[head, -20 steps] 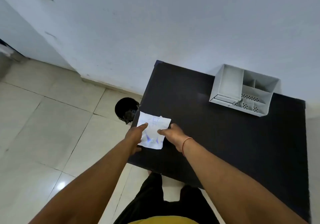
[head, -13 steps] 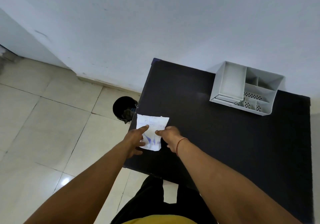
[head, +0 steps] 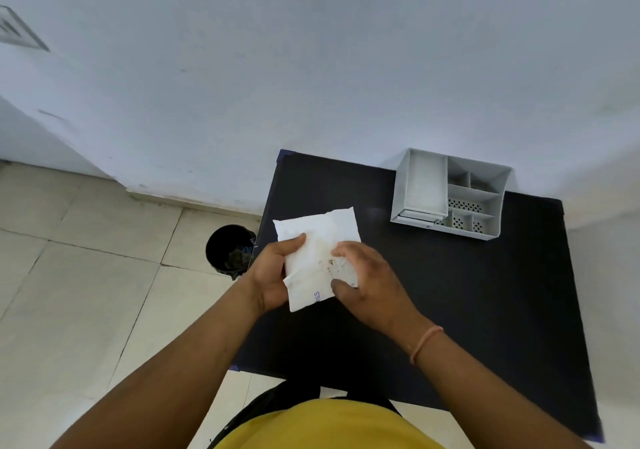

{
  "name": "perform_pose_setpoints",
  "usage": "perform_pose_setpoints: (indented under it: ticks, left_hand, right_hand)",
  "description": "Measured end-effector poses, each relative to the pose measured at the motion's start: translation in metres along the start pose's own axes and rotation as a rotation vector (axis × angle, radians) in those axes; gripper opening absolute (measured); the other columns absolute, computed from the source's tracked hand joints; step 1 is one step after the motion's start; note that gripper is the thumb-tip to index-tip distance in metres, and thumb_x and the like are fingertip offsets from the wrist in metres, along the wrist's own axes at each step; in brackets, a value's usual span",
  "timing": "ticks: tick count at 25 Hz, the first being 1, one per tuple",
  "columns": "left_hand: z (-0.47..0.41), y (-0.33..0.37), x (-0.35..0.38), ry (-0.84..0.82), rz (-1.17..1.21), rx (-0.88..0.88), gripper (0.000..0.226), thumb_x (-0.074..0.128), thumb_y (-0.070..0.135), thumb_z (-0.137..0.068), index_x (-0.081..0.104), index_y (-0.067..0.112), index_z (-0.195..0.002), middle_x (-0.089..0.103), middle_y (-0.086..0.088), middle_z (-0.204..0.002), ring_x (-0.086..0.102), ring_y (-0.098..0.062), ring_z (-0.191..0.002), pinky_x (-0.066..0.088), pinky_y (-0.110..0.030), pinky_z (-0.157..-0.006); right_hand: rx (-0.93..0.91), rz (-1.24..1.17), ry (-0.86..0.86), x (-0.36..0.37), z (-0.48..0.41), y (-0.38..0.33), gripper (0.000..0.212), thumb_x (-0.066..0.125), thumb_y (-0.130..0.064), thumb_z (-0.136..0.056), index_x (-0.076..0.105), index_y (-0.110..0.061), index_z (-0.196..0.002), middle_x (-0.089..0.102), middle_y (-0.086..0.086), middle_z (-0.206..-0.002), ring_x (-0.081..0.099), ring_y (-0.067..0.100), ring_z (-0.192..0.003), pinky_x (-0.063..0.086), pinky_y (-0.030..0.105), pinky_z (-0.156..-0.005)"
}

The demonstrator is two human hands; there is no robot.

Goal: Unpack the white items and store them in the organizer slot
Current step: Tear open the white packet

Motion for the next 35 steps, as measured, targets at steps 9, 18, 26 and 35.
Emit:
perform_pose_setpoints:
  ticks: [9, 18, 26, 35]
  left_hand:
    - [0.014, 0.001, 0.052, -0.091, -0.280, -0.004, 0.052, 0.066, 0.034, -0.099, 0.062, 0.016, -0.148, 0.071, -0.021, -0.142, 0.071, -0.045, -0.122, 0.062, -0.058, -0.094]
    - [0.010, -0.006, 0.056, 0.004, -0.205, -0.054, 0.053, 0.057, 0.047, -0.107, 0.063, 0.012, -0.146, 0.074, -0.021, -0.138, 0.069, -0.046, -0.127, 0.055, -0.063, -0.106]
    - [0.041, -0.009, 0.061, 0.377, -0.476, 0.054, 0.067, 0.064, 0.069, -0.094, 0.063, 0.012, -0.130, 0.069, -0.019, -0.119, 0.075, -0.036, -0.098, 0.065, -0.045, -0.065]
    - [0.072, -0.025, 0.138, 0.034, -0.674, 0.274, 0.026, 0.082, 0.035, -0.093, 0.085, 0.009, -0.098, 0.086, -0.013, -0.095, 0.085, -0.028, -0.089, 0.070, -0.038, -0.078]
  right_hand:
    - [0.231, -0.318, -0.140, -0.045, 0.015, 0.020, 0.014, 0.086, -0.038, -0.083, 0.079, -0.025, -0.085, 0.075, -0.012, -0.085, 0.067, 0.003, -0.078, 0.050, 0.021, -0.067]
    - [0.159, -0.372, -0.191, -0.069, 0.057, 0.019, 0.013, 0.090, -0.035, -0.079, 0.085, -0.032, -0.091, 0.079, -0.013, -0.111, 0.064, 0.003, -0.120, 0.047, 0.030, -0.104]
    - [0.161, -0.373, 0.498, -0.070, 0.054, 0.013, 0.010, 0.082, -0.029, -0.088, 0.081, -0.034, -0.079, 0.077, -0.027, -0.083, 0.072, -0.002, -0.081, 0.051, 0.007, -0.065]
    - [0.029, -0.116, 0.590, -0.051, 0.073, 0.003, 0.010, 0.079, -0.015, -0.090, 0.082, -0.024, -0.093, 0.070, -0.012, -0.083, 0.068, 0.005, -0.082, 0.055, 0.012, -0.071]
Point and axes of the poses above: each hand's wrist, its own z-axis away from the middle knuckle, its own x-axis out of the palm, y = z × x, the point moved 4 cm from there along -z, towards the middle knuckle
